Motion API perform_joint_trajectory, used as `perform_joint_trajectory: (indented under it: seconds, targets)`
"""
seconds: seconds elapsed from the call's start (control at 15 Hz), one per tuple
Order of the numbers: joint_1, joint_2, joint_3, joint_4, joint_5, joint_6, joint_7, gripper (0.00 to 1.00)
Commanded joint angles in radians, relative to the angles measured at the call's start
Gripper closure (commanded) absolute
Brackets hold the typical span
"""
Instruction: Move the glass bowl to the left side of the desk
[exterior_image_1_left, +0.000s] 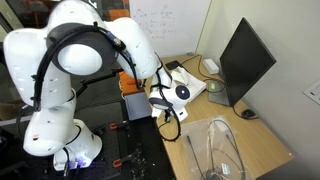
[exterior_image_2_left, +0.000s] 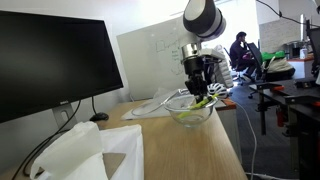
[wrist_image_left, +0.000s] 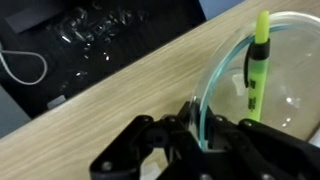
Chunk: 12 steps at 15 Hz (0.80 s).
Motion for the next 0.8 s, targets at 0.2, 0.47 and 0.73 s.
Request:
perform_joint_trajectory:
  seconds: [0.2,0.47,0.73]
  targets:
    - [-0.025,-0.01,0.026,-0.004,0.062,0.04,-0.051,0.97]
    - [0.007,0.018,0.053,0.032,0.051,0.04,-0.027,0.97]
    - [0.079,0.063,0.076,0.073,0.013,0.058,0.024,0.97]
